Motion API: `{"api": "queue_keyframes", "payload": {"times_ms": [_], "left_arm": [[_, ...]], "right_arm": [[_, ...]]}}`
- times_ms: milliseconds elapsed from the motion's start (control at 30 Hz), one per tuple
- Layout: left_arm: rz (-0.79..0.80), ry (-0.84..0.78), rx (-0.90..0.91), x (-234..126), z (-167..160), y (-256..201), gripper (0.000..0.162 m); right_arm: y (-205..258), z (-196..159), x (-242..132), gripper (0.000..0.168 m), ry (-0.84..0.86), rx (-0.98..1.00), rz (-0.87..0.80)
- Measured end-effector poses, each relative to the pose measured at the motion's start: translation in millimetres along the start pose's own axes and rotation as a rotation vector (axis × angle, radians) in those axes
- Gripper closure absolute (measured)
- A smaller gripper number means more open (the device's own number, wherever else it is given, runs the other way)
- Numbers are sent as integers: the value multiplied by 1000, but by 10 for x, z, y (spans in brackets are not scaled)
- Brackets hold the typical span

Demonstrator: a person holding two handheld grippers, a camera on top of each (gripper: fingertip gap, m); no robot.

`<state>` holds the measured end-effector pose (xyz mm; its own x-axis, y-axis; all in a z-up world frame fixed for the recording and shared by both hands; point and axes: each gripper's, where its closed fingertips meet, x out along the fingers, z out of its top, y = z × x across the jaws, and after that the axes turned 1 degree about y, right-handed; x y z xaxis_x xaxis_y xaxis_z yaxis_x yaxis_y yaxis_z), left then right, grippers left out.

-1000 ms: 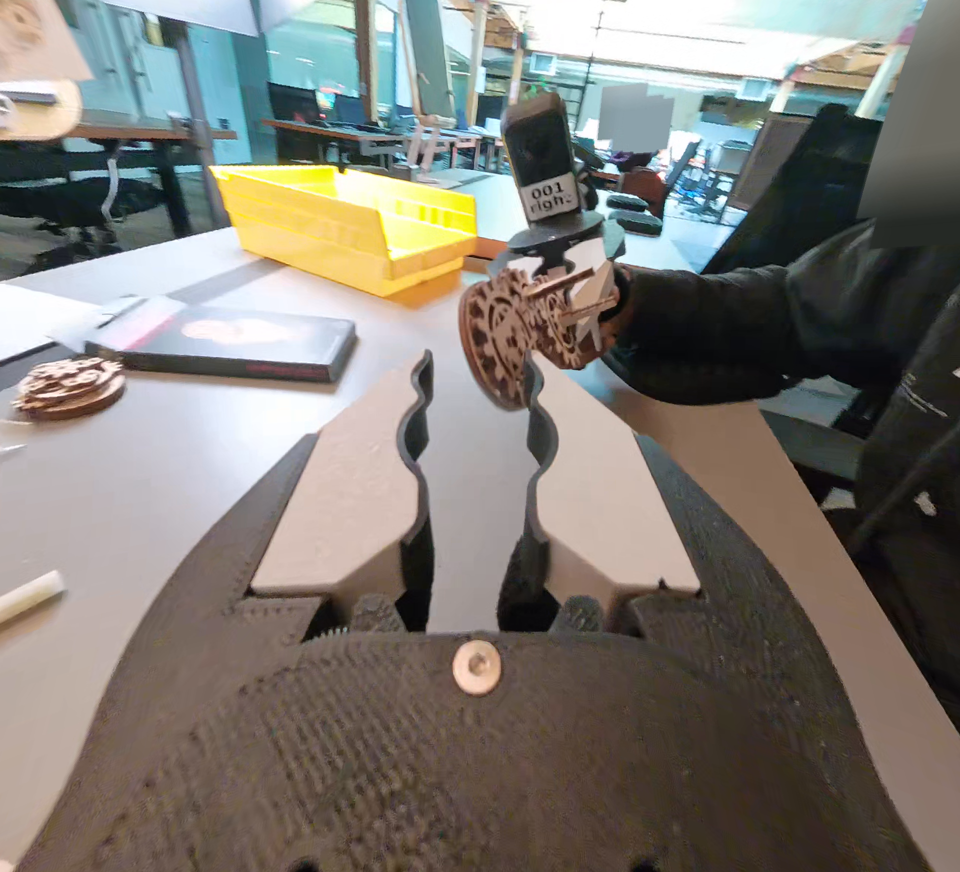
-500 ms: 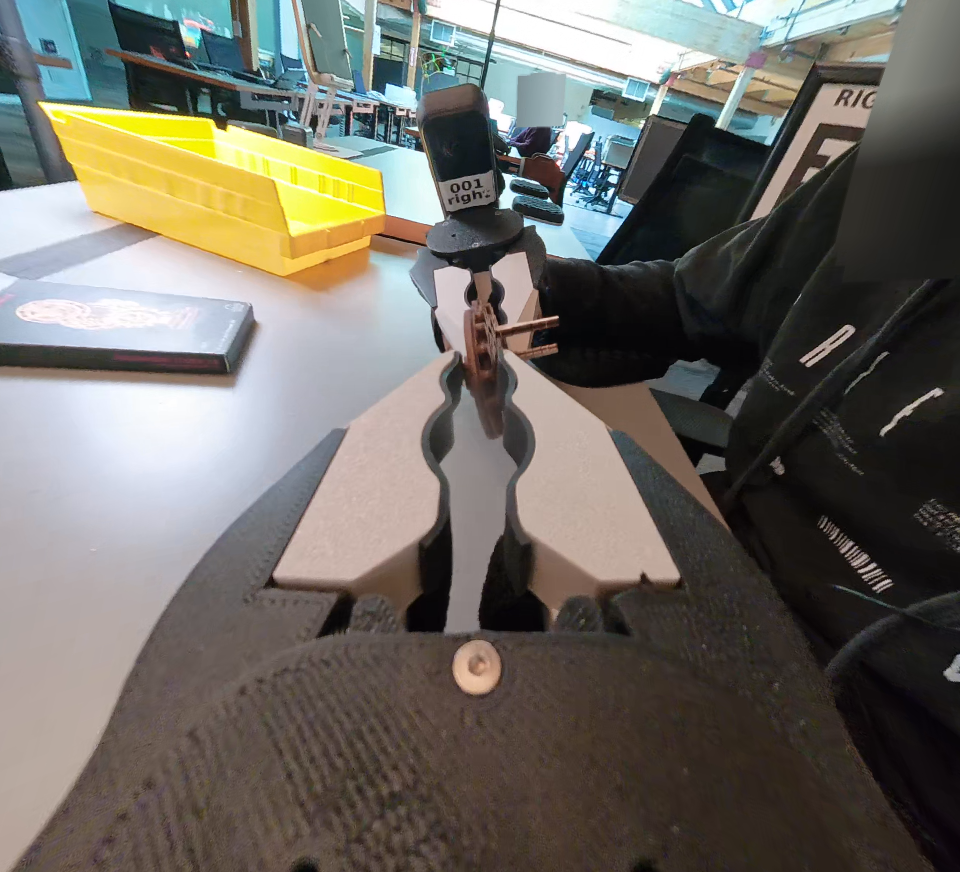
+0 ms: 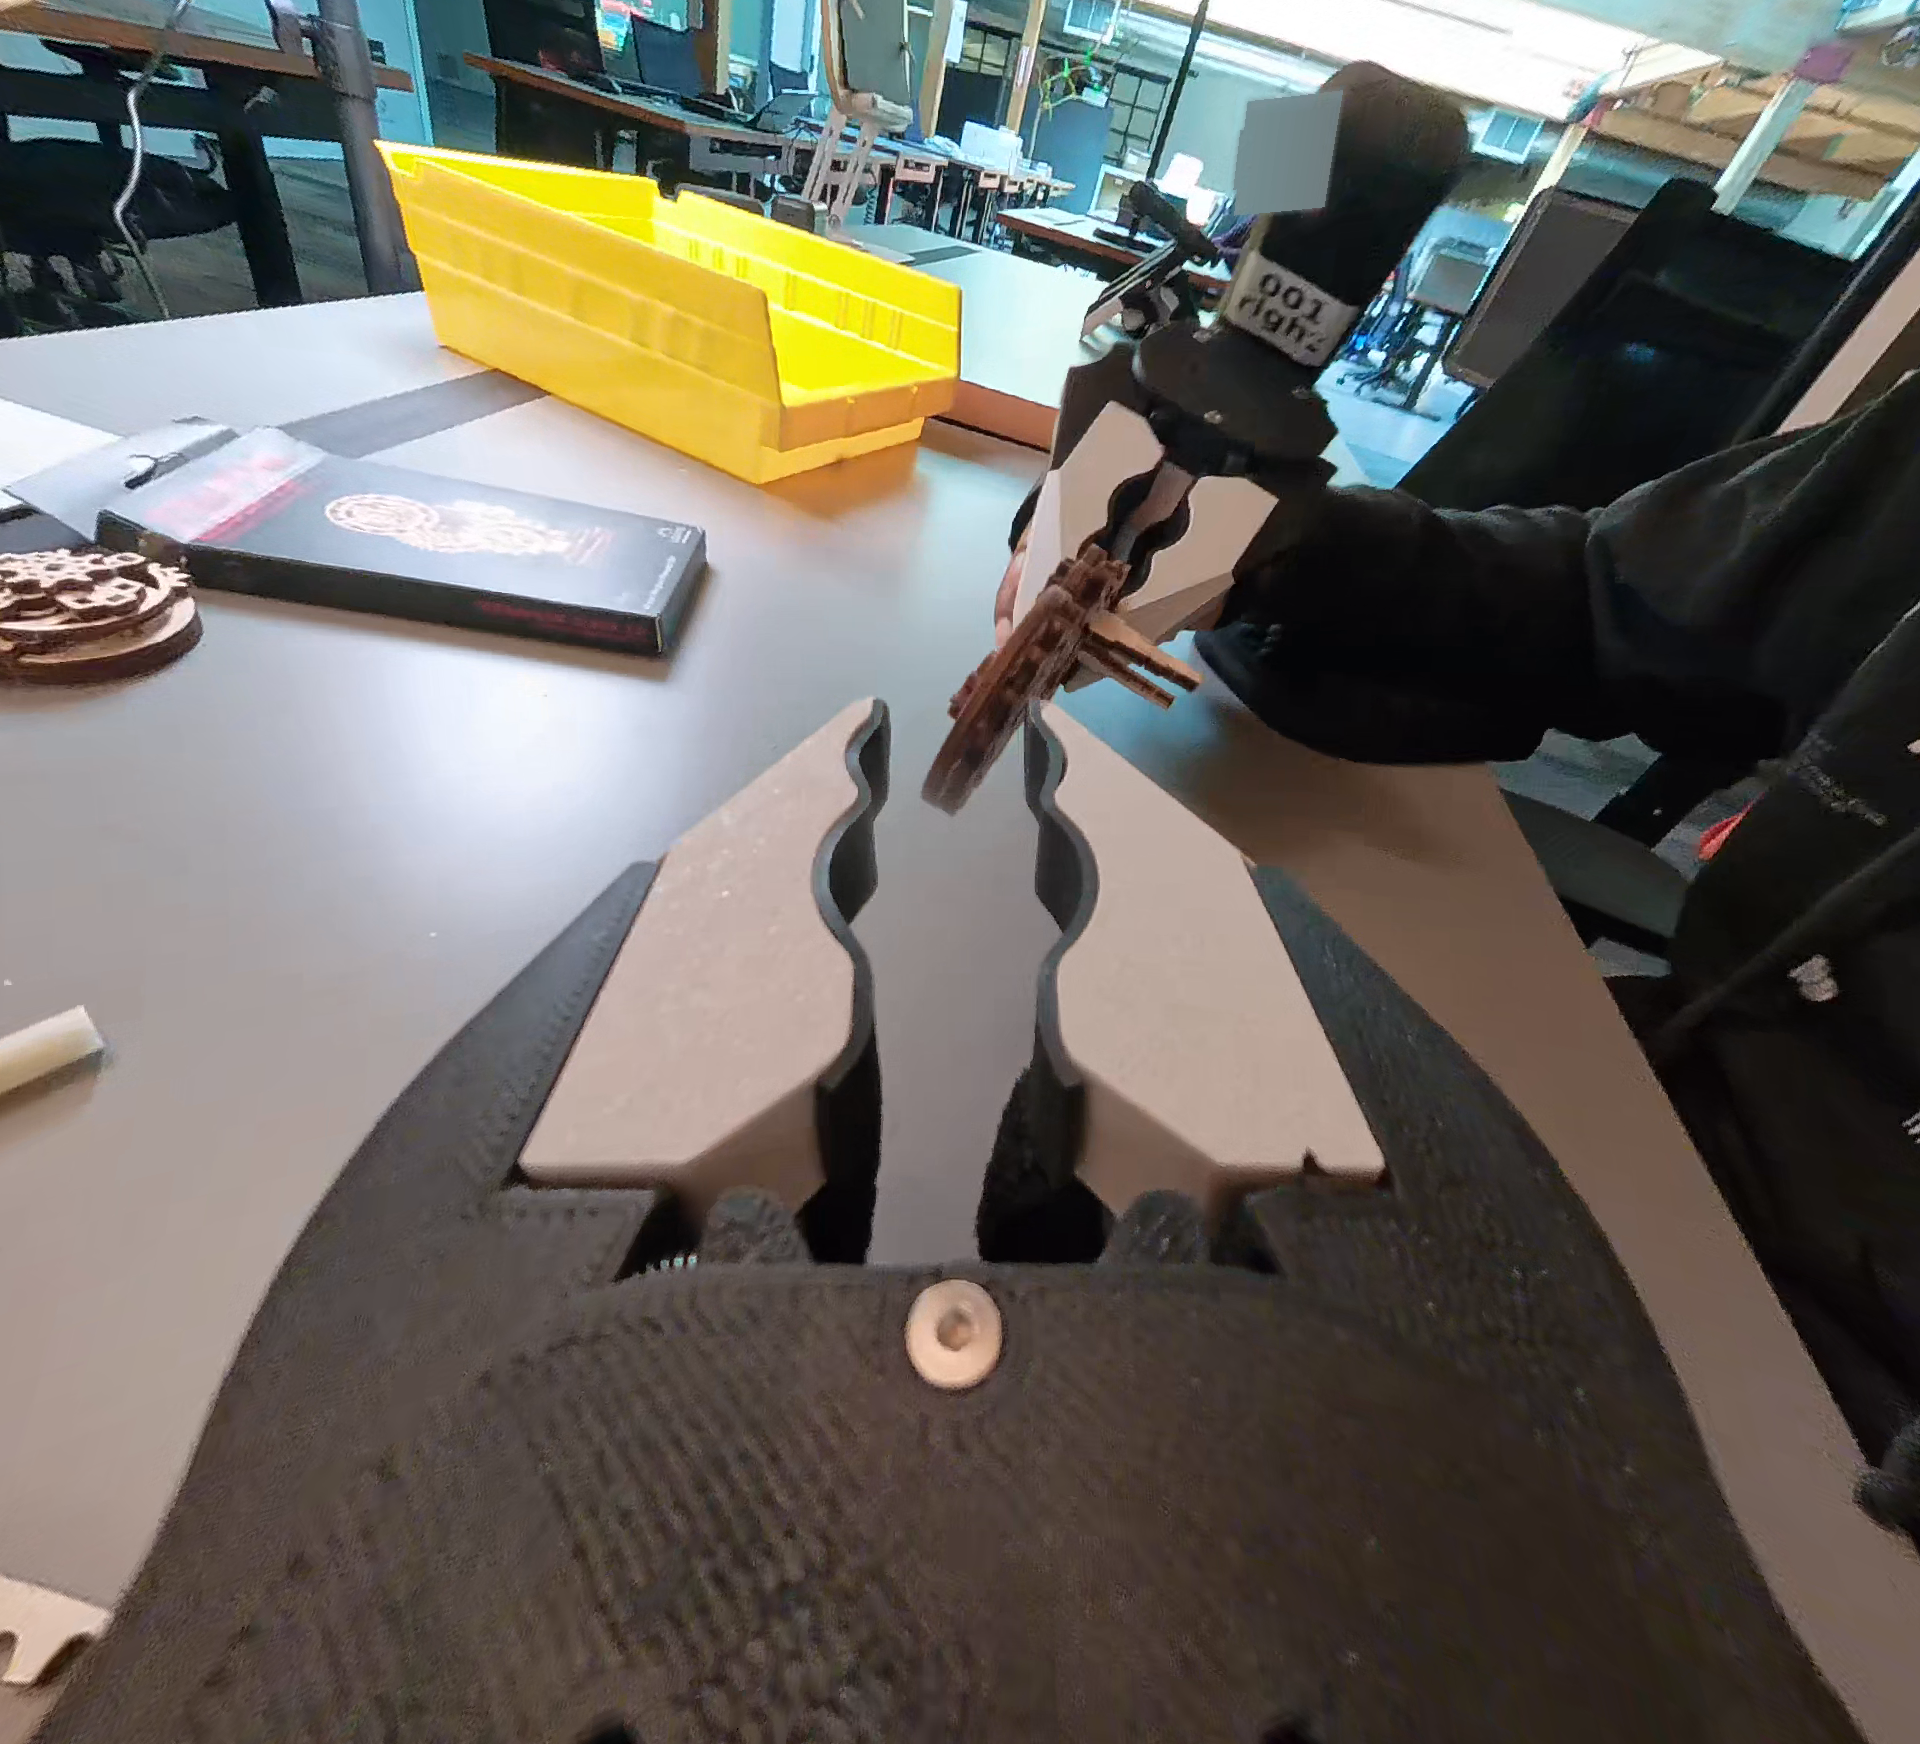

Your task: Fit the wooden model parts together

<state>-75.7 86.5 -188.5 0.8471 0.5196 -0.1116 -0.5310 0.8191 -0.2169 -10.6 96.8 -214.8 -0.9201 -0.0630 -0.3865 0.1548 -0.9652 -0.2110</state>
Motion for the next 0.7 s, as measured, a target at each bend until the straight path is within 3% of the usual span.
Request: {"api": "queue_keyframes", "payload": {"times_ms": [167,333,433,533,600,700], "left_arm": [[57,74,113,44,-111,16,145],[54,75,222,45,-97,-66,148],[4,63,24,36,-34,-80,150],[-45,10,-260,10,15,2,151],[-73,-19,-395,-10,21,57,151],[-80,-37,-492,-27,9,123,152]], "right_arm": [[-48,-54,36,159,66,-191,-114],[24,15,22,158,11,-64,-35],[6,42,10,157,-30,114,29],[-122,127,-46,150,-88,144,-22],[-135,129,-64,145,-87,94,-45],[-184,127,-68,123,-57,-85,-151]]}}
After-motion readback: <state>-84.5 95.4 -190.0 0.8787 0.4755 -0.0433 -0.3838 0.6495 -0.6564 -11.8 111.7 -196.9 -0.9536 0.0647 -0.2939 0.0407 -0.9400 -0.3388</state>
